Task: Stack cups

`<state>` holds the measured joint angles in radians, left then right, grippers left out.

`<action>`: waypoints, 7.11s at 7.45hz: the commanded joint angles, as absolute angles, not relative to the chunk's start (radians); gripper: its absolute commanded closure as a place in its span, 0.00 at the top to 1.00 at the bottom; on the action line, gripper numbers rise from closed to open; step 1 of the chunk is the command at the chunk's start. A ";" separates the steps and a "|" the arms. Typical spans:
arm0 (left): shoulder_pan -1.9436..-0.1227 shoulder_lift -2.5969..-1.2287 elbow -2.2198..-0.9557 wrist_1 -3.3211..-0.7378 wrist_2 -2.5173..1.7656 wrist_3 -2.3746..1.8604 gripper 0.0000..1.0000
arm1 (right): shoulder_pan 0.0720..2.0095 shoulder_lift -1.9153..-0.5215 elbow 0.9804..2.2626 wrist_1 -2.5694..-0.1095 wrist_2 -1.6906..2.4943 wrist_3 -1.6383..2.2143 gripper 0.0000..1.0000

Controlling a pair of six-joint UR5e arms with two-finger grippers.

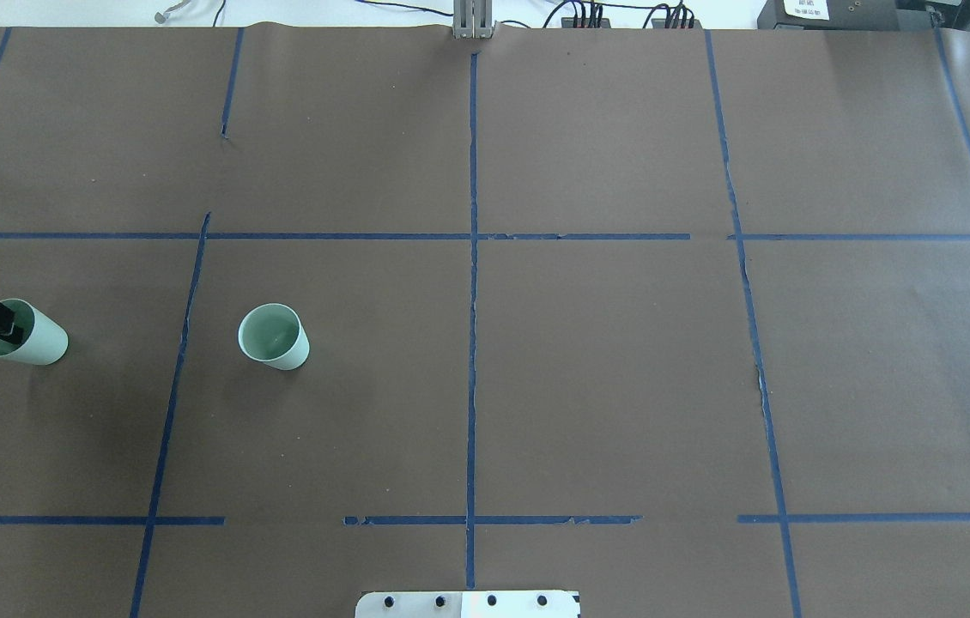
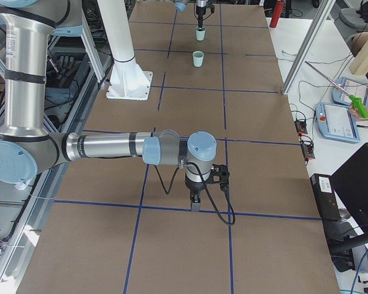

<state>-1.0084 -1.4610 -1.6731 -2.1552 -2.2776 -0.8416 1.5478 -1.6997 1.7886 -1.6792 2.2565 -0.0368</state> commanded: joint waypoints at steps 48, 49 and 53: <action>-1.612 -1.552 -1.617 -1.548 -2.315 0.089 1.00 | 1.548 -1.700 1.789 -1.680 2.256 -0.037 1.00; -1.612 -1.554 -1.617 -1.548 -2.315 0.089 1.00 | 1.548 -1.700 1.789 -1.680 2.256 -0.037 1.00; -1.614 -1.554 -1.615 -1.549 -2.316 0.089 1.00 | 1.548 -1.700 1.789 -1.680 2.256 -0.037 1.00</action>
